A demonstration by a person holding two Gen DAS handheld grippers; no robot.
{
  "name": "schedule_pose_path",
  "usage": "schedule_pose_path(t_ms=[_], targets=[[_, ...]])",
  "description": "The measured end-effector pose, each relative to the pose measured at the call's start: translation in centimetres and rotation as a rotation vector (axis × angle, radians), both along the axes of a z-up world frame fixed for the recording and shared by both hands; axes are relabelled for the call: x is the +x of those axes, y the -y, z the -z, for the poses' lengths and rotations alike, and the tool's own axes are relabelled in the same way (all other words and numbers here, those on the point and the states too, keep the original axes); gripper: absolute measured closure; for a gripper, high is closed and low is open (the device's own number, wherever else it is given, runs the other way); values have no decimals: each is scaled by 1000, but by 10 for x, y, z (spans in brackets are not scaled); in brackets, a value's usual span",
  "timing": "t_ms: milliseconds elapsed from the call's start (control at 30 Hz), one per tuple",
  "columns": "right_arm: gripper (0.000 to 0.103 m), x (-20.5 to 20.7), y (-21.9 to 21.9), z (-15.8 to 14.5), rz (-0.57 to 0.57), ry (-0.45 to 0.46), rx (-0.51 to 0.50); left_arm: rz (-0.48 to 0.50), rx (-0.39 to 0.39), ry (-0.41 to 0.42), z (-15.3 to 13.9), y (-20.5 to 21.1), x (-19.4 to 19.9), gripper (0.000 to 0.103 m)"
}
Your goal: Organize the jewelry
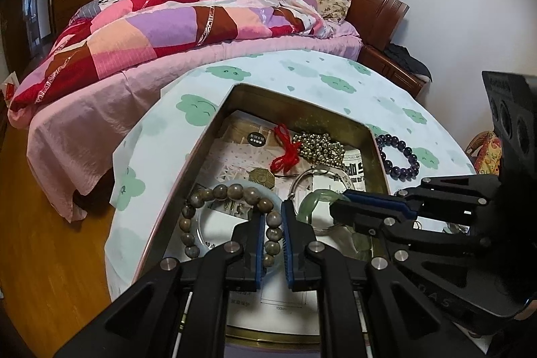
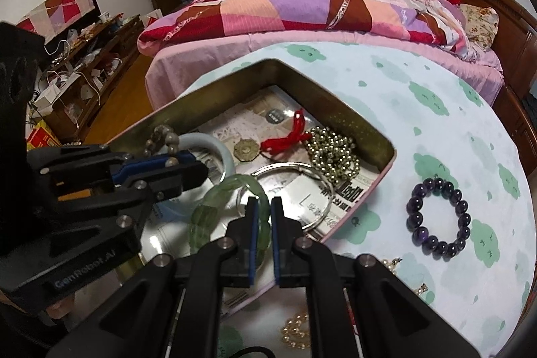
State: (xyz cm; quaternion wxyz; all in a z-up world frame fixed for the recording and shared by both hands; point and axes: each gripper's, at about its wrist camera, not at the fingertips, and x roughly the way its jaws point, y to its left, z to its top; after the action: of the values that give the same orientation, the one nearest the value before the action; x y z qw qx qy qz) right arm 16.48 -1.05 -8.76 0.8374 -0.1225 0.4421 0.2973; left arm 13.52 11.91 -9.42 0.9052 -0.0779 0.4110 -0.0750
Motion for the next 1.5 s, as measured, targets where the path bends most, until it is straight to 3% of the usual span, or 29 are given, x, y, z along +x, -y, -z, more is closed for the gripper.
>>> schedule_pose_path(t_ms=[33,133,400,567,633,767,833,1067,1300,1500], targets=[[93,0,1,0,1,-3,0,1,2,5,-2,1,0,92],[92,2,2,0,1,-14,14,-3,5,14,-5,1,-3,60],[86,-1,11,-6,18,7,51,5,-29,0,-9,0,-5,52],[76,-5,20,-14,24,24,70,-21,-22,-4,-14,-3,-11,26],[71,-8,23,-18,26,33,83,-33,-24,-23,-14,-5,-11,25],[43,-15,29,-20,49,75,35,-31,-4,-19,-17,-4,-16,25],[37,-16,37,-21,60,72,57,-27,-10,-21,-17,-3,-17,25],[35,-21,49,-23,71,72,69,-34,22,-45,-14,2,-21,25],[32,-28,95,-29,163,84,108,-34,20,7,-31,11,-33,25],[32,-35,136,-25,247,74,113,4,86,43,-37,44,-44,25]])
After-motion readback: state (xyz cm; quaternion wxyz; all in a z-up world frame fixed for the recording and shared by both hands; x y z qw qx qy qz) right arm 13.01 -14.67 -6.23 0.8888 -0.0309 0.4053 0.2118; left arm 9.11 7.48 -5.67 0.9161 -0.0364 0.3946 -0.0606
